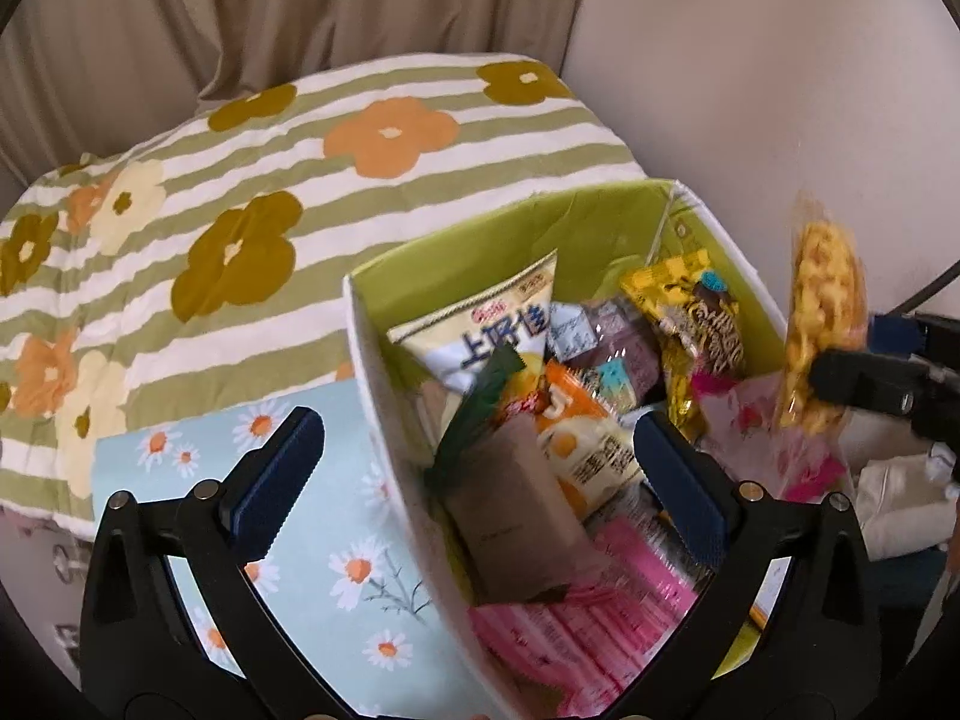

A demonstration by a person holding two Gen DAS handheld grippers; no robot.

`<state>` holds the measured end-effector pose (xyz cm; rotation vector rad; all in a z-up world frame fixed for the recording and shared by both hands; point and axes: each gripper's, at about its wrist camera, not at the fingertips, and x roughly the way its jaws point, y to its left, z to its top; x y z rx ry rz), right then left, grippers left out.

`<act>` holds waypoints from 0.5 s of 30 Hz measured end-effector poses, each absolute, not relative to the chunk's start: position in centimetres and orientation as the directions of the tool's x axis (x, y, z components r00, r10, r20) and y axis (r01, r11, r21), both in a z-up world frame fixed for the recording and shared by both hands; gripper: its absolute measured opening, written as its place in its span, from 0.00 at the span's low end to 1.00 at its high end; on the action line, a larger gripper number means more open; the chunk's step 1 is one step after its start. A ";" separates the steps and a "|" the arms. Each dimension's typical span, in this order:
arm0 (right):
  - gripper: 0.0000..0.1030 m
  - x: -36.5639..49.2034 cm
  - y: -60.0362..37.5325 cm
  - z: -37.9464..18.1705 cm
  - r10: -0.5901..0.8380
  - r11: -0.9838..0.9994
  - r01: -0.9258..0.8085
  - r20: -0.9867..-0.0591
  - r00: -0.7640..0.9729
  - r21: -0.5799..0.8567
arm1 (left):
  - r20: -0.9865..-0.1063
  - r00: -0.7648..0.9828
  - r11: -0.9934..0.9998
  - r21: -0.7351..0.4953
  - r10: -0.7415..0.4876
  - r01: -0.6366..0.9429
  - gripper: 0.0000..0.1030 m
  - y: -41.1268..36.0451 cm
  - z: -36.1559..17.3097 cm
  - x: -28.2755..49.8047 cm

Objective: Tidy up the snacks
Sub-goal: 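Carry both packets over the cardboard box and open both grippers to drop them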

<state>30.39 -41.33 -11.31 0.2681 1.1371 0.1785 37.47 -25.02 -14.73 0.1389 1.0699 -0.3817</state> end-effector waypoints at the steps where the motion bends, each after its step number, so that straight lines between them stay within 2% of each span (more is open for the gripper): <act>1: 0.68 30.5 -41.3 -11.4 0.278 0.954 -0.011 -0.870 0.407 0.300 | -0.874 0.425 0.928 -0.072 -0.236 0.367 1.00 -24.7 -14.6 37.3; 12: 0.68 32.5 -39.2 -11.9 0.239 0.971 -0.069 -0.886 0.397 0.231 | -0.877 0.457 0.952 -0.001 -0.148 0.306 1.00 -21.8 -13.8 35.1; 15: 0.69 33.4 -38.6 -12.4 0.281 0.959 -0.093 -0.868 0.409 0.267 | -0.871 0.472 0.958 0.006 -0.136 0.286 1.00 -21.0 -13.3 34.4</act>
